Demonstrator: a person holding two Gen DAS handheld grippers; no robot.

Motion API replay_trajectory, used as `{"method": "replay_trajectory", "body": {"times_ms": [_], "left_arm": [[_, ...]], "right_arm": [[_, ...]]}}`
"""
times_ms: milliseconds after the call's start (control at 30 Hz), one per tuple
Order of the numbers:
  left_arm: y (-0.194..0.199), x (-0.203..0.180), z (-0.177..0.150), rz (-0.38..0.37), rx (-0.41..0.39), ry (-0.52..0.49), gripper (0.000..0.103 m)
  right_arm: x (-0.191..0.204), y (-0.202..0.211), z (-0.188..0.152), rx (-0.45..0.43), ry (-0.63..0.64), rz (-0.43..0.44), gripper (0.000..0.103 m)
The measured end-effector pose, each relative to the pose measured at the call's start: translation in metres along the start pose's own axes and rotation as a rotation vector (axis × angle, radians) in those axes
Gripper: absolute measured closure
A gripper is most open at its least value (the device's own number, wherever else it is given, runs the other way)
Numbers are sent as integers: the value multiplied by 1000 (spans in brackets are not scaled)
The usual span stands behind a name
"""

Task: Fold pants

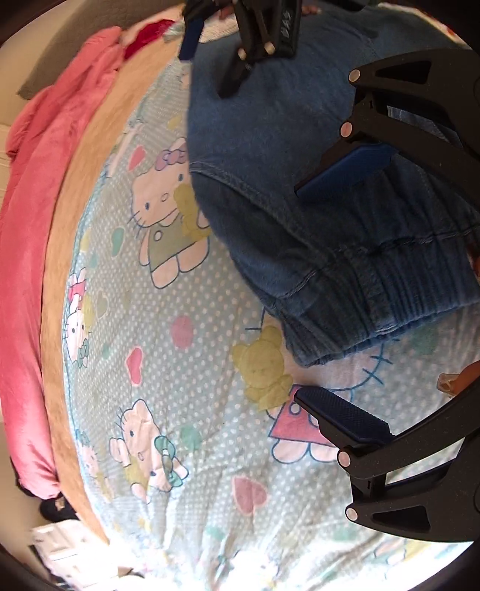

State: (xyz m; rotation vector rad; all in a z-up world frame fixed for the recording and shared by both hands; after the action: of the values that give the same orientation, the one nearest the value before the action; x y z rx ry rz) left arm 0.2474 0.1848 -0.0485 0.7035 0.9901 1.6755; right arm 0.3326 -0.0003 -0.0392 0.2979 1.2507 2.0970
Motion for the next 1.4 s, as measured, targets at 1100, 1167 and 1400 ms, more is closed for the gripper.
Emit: {"method": "replay_trajectory", "body": {"times_ms": [1100, 1167, 1400], "left_arm": [[132, -22, -83, -273, -227, -269, 77], [137, -25, -92, -277, -236, -286, 77], [142, -25, -98, -304, -236, -288, 77]], "right_arm": [[29, 172, -134, -239, -24, 209, 103], [31, 173, -131, -235, 12, 202, 82], [59, 132, -94, -162, 363, 42, 30]]}}
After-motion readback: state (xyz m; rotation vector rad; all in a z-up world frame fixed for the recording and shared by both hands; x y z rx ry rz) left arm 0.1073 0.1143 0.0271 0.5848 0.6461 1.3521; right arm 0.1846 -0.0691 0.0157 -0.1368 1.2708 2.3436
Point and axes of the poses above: each gripper's, at about its wrist camera, not at the fingertips, and y roughly against the way its jaws point, x to its left, z to its top, the point moved 1 cm from there along -y, roughly the way its jaws point, and after that the axes turned 6 degrees about z, right-handed, at the moved point
